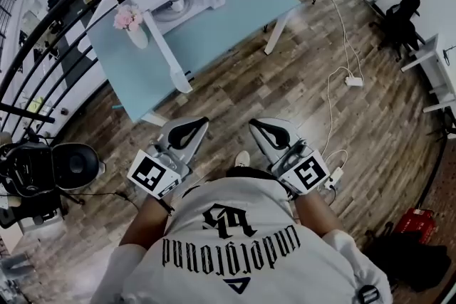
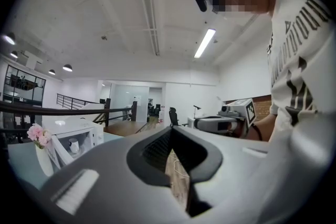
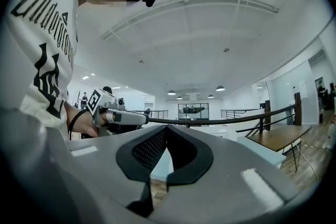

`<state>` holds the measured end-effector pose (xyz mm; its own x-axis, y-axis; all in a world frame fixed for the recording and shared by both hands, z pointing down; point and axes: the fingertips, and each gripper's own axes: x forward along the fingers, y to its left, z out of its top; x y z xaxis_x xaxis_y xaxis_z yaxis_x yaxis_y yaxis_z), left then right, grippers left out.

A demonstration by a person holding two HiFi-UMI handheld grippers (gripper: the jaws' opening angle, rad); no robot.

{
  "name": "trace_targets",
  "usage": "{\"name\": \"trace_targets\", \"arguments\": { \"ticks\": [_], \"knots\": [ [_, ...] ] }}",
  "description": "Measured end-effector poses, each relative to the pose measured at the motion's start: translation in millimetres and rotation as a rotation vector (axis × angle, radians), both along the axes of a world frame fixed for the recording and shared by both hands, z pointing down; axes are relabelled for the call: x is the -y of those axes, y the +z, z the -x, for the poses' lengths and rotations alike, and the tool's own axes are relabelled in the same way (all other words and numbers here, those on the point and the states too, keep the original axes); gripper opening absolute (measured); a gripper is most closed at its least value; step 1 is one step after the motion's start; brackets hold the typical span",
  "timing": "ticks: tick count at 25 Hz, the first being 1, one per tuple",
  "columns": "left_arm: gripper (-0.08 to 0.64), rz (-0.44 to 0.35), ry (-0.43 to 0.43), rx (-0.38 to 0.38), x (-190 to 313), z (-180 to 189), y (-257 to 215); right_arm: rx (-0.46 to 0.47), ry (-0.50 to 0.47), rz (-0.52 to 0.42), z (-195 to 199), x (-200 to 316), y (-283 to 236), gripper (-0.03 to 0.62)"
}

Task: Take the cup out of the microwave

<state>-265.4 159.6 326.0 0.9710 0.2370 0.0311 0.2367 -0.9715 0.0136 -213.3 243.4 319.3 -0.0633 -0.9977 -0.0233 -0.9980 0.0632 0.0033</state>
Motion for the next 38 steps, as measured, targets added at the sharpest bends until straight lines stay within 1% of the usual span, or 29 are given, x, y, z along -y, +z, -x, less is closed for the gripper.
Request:
{"name": "trace_targets", "arguments": {
  "ticks": [4, 8, 10, 13, 16, 23, 26, 29, 32, 38],
  "knots": [
    [0.051, 0.039, -0.003, 0.010, -9.4, -40.8, -1.9, 0.010, -0.021, -0.003, -34.7, -10.3, -6.5, 0.003],
    [0.050, 0.048, -0.021, -0.004, -15.9, -79.7, -6.1, -0.004, -0.040, -0.012, -66.8, -14.8, -12.1, 0.003],
    [0.051, 0.047, -0.007, -0.011, -24.0, -95.7, -7.4, 0.003, -0.032, -0.025, -80.6, -16.6, -12.6, 0.003],
    [0.049, 0.036, 0.023, -0.003, -31.6, -113.7, -4.3, 0.017, -0.013, -0.003, -98.0, -19.0, 0.1, 0.003],
    [0.049, 0.052, 0.044, 0.006, -31.7, -129.0, 0.9, 0.034, 0.018, 0.012, -112.6, -19.2, 10.2, 0.003],
    [0.049, 0.058, 0.090, 0.013, -21.9, -171.1, 10.9, 0.036, 0.062, 0.044, -142.8, -12.7, 21.0, 0.003],
    [0.049, 0.058, 0.096, 0.014, -9.2, -189.3, 12.5, 0.031, 0.059, 0.064, -154.8, 0.1, 25.4, 0.003],
    [0.049, 0.064, 0.094, 0.016, 12.3, -206.2, 14.2, 0.040, 0.058, 0.062, -170.3, 22.7, 26.6, 0.003],
    [0.049, 0.063, 0.091, 0.010, 37.8, -221.9, 13.1, 0.034, 0.049, 0.064, -185.4, 49.7, 25.2, 0.003],
    [0.050, 0.058, 0.080, -0.026, 100.0, -249.0, 6.0, 0.006, 0.024, 0.067, -211.9, 116.1, 19.0, 0.003]
  ]
}}
